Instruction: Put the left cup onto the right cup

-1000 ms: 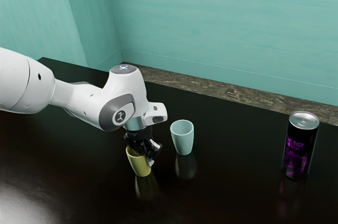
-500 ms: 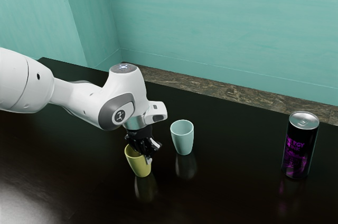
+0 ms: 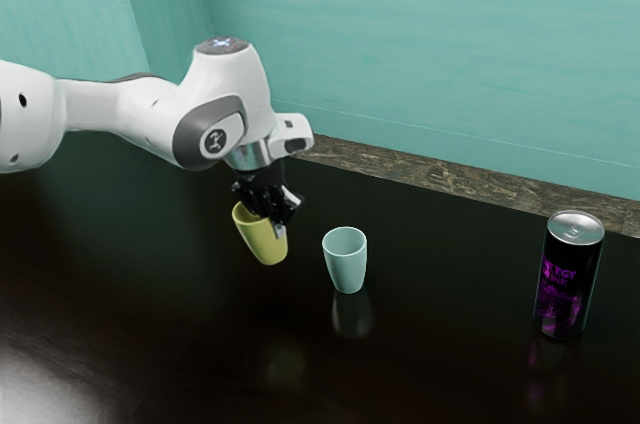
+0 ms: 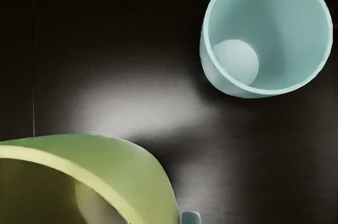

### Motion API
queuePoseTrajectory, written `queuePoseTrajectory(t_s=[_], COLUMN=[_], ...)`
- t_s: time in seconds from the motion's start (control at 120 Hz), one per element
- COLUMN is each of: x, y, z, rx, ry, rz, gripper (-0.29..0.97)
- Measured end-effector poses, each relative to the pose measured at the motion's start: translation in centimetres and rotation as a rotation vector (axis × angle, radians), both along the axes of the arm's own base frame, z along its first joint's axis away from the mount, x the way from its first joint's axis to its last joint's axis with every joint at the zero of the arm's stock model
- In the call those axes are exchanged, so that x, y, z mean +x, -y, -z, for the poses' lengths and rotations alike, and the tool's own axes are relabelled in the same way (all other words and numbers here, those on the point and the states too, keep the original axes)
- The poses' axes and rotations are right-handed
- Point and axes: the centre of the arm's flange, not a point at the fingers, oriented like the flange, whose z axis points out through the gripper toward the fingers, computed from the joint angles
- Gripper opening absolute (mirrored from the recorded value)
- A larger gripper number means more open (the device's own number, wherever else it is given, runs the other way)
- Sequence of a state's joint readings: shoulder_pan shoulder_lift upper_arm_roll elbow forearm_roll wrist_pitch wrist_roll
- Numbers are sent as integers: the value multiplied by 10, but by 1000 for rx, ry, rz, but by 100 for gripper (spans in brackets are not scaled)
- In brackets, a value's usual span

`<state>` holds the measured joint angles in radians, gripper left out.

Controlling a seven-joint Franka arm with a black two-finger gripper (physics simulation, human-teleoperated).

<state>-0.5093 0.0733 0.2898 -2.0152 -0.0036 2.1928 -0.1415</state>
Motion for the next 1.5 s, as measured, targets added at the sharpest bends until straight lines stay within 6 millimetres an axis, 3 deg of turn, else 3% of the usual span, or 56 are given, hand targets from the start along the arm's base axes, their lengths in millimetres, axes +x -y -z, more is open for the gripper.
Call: queuePoseTrajectory(t_s=[0.117, 0.225, 0.433, 0.583, 0.975, 1.25, 1.5], x=[0, 6, 51, 67, 73, 81, 92], y=[35, 46, 68, 91, 92, 98, 96], z=[-16, -23, -37, -31, 14, 5, 19], rx=[16, 26, 44, 56, 80, 81, 94], ry=[13, 20, 49, 36, -50, -23, -33], rz=[57, 67, 68, 88, 75, 80, 75], gripper=[-10, -10, -10, -10, -10, -10, -10])
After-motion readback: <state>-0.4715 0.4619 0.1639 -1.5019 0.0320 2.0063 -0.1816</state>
